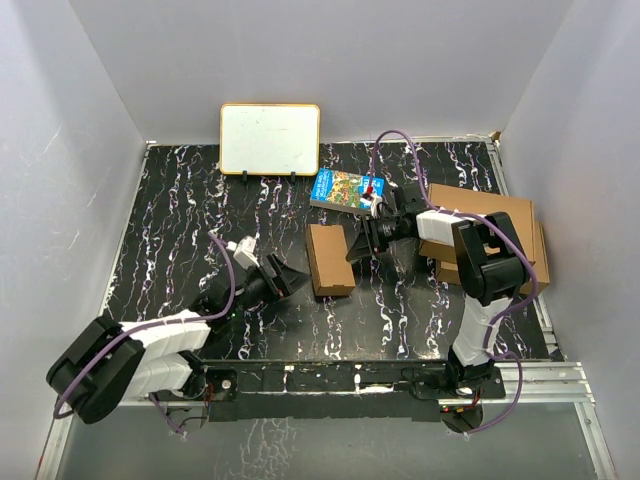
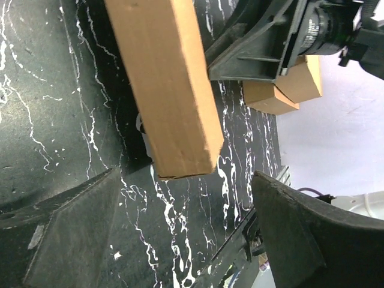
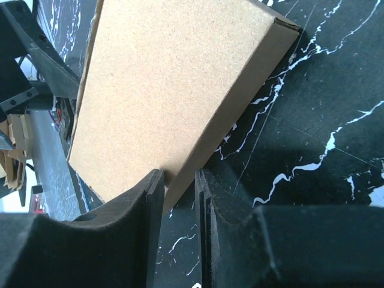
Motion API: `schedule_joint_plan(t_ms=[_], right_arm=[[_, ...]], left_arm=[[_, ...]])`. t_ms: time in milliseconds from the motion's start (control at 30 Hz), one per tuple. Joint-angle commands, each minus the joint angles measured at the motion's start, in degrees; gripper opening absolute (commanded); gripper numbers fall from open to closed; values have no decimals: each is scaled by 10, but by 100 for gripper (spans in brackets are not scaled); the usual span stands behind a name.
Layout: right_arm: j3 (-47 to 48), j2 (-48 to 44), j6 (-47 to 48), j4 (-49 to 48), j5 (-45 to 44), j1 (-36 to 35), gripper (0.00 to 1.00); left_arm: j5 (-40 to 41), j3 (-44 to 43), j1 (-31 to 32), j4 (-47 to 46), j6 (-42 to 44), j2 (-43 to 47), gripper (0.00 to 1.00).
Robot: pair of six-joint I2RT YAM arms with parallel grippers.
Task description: Fold the paper box
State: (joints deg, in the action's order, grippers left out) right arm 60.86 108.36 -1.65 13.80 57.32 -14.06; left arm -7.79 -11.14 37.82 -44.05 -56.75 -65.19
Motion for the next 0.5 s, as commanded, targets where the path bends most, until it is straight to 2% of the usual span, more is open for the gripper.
schedule_joint_plan(t_ms=[0, 100, 233, 467], right_arm=[[-9, 5, 11, -25, -18, 10, 30], [-9, 7, 16, -20, -16, 10, 30], [-7, 9, 23, -14, -19, 11, 30], [0, 9, 49, 10, -62, 11, 26]], left_arm=[[-6, -24, -3, -36, -13, -40, 90], [-19, -45, -3, -60, -17, -83, 97], [-30, -73, -2, -91, -19, -119, 97], [-26, -128, -3, -32, -1, -159, 93]])
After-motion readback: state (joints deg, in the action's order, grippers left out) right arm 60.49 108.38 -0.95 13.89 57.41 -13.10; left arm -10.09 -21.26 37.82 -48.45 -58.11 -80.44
